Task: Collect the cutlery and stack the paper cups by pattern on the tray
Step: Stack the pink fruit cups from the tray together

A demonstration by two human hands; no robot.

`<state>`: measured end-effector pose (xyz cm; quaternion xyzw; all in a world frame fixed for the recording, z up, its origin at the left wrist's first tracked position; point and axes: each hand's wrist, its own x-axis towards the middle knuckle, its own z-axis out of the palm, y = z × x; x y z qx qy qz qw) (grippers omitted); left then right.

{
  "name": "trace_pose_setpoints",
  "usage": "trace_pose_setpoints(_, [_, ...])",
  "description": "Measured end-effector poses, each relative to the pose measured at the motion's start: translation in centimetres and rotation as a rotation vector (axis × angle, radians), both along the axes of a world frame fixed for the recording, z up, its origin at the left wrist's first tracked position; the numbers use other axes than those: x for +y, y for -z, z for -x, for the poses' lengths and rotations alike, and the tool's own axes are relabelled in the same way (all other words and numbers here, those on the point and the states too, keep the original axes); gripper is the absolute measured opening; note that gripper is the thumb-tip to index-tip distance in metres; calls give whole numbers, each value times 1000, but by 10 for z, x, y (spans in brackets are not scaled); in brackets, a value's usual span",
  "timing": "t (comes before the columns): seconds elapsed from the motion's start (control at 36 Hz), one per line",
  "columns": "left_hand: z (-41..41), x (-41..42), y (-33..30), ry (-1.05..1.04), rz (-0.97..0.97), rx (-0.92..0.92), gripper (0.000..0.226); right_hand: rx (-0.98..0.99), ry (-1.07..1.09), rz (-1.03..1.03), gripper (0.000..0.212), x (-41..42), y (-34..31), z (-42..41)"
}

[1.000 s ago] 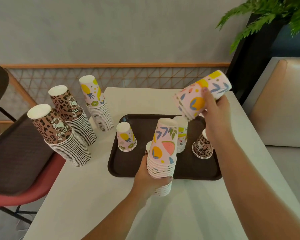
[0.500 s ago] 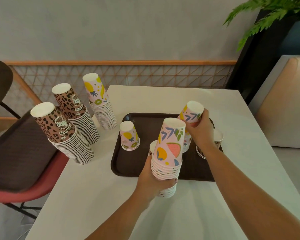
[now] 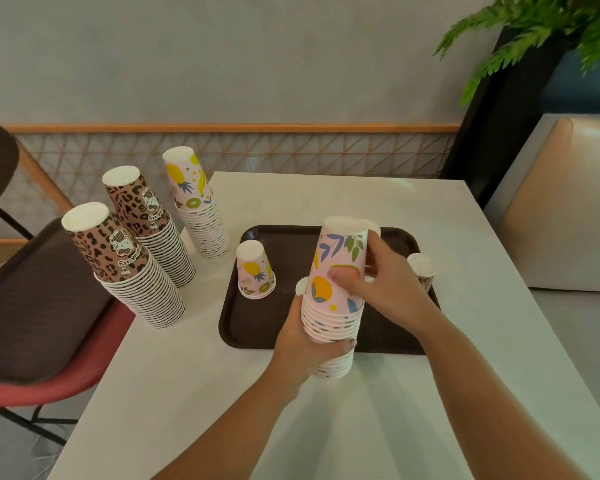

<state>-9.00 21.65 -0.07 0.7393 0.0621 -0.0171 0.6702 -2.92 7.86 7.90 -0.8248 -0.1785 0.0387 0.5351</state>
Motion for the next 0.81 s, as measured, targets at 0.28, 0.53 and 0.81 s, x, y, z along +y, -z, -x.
trace_pose_setpoints(0.28, [4, 3, -1, 30, -6, -10, 79, -70, 100, -55, 38, 2, -4, 2])
trace_pose_setpoints(0.53, [4, 3, 0, 22, -36, 1, 82, -68, 158, -51, 39, 3, -8, -8])
trace_pose_setpoints(0.81, [4, 4, 3, -7, -68, 85, 89, 49, 292, -418, 23, -7, -30, -32])
